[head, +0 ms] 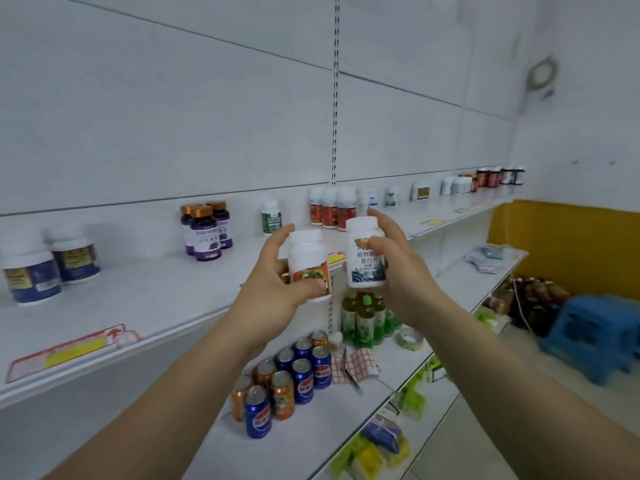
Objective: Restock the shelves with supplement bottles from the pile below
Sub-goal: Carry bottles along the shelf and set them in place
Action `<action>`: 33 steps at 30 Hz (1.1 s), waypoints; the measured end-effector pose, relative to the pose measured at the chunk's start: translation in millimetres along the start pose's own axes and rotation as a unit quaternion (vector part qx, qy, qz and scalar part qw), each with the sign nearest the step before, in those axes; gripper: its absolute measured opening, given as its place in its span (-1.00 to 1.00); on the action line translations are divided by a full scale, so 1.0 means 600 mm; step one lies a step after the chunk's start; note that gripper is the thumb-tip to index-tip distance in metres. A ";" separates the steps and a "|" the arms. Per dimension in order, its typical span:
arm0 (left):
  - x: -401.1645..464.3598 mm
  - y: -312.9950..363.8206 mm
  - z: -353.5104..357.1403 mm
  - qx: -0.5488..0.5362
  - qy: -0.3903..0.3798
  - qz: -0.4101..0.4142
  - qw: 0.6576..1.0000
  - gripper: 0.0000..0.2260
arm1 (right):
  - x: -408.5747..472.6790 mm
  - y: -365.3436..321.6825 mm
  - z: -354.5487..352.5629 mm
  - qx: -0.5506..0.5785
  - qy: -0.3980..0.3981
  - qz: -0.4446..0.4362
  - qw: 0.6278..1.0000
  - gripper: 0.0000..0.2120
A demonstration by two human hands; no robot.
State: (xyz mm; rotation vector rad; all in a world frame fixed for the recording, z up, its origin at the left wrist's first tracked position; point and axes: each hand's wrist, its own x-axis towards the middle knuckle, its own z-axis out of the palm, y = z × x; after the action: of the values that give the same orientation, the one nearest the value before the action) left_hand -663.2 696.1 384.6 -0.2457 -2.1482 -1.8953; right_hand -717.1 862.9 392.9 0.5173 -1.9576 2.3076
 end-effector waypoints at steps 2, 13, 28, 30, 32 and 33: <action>0.034 -0.010 0.016 -0.002 -0.006 0.001 1.000 -0.27 | 0.027 0.003 -0.023 -0.018 0.008 -0.011 1.000 -0.57; 0.205 -0.037 0.190 0.032 -0.004 0.022 0.999 -0.28 | 0.175 0.023 -0.231 -0.088 0.000 -0.055 0.995 -0.62; 0.507 -0.068 0.542 0.129 0.034 -0.011 0.991 -0.32 | 0.421 0.021 -0.623 -0.167 -0.047 -0.047 0.984 -0.61; 0.546 -0.078 0.556 0.148 0.038 -0.023 0.988 -0.32 | 0.460 0.030 -0.644 -0.167 -0.053 -0.043 0.984 -0.61; 0.586 -0.090 0.565 0.175 0.046 -0.035 0.983 -0.33 | 0.503 0.043 -0.659 -0.163 -0.059 -0.040 0.984 -0.60; 0.606 -0.096 0.568 0.187 0.052 -0.039 0.980 -0.34 | 0.527 0.050 -0.665 -0.163 -0.062 -0.037 0.984 -0.58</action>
State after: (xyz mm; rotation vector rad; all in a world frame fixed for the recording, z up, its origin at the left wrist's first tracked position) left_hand -1055.1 1008.4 404.1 0.0127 -2.4141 -1.4631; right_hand -1105.3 1193.5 406.3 0.7019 -2.2679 1.8981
